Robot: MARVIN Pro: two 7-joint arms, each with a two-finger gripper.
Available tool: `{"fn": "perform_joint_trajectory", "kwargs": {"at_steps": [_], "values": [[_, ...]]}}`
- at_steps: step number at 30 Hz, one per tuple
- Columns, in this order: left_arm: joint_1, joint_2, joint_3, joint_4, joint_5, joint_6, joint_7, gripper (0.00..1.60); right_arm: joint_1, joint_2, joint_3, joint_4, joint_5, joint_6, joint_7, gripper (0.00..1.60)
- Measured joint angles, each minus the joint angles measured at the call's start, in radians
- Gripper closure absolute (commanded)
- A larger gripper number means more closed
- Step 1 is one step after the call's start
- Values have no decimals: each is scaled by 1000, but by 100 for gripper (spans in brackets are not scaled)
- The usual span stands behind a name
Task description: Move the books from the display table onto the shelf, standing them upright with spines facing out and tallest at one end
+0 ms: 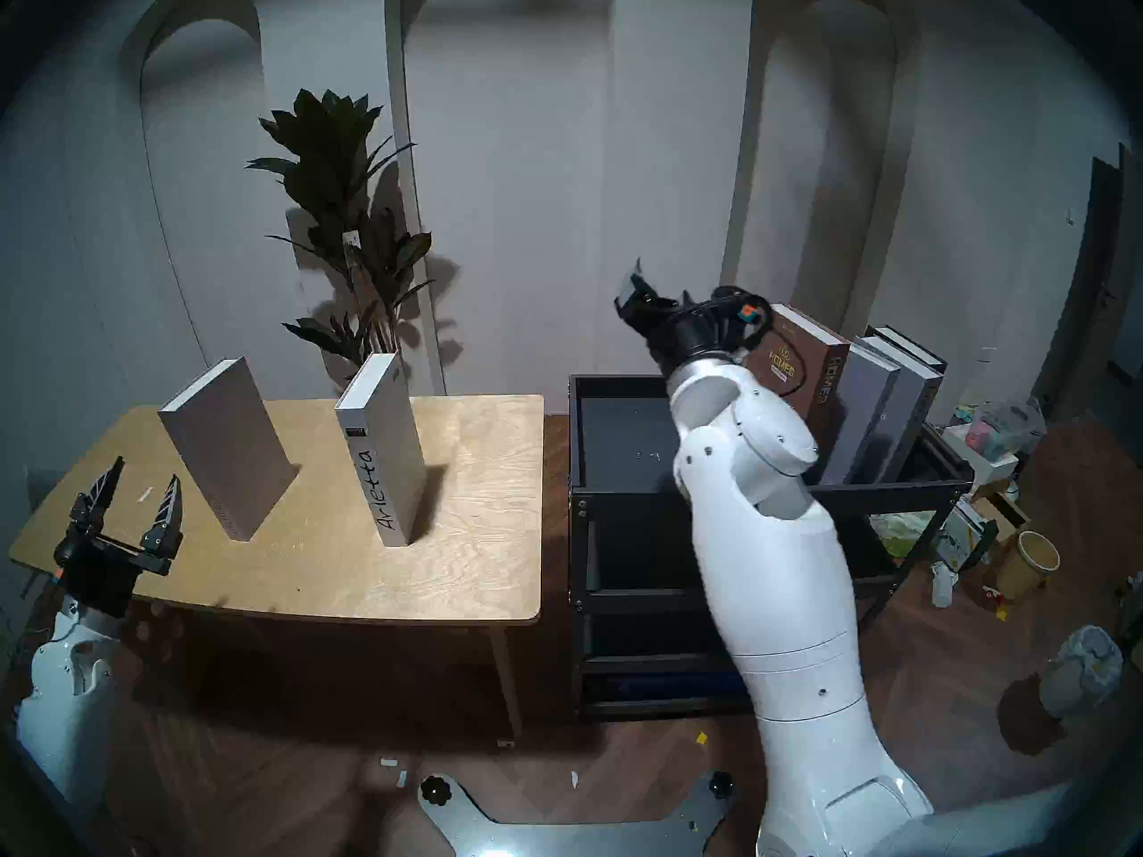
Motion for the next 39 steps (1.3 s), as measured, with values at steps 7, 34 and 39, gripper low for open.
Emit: {"fn": "perform_joint_trajectory", "kwargs": {"at_steps": [7, 34, 39], "values": [[35, -37, -23, -20, -65, -14, -45, 0, 18, -16, -129, 100, -65, -44, -85, 0], [119, -64, -104, -41, -343, -10, -386, 0, 91, -50, -425, 312, -232, -381, -506, 0], [118, -63, -105, -34, -360, 2, -408, 0, 117, -61, -513, 382, -232, -405, -529, 0]]}}
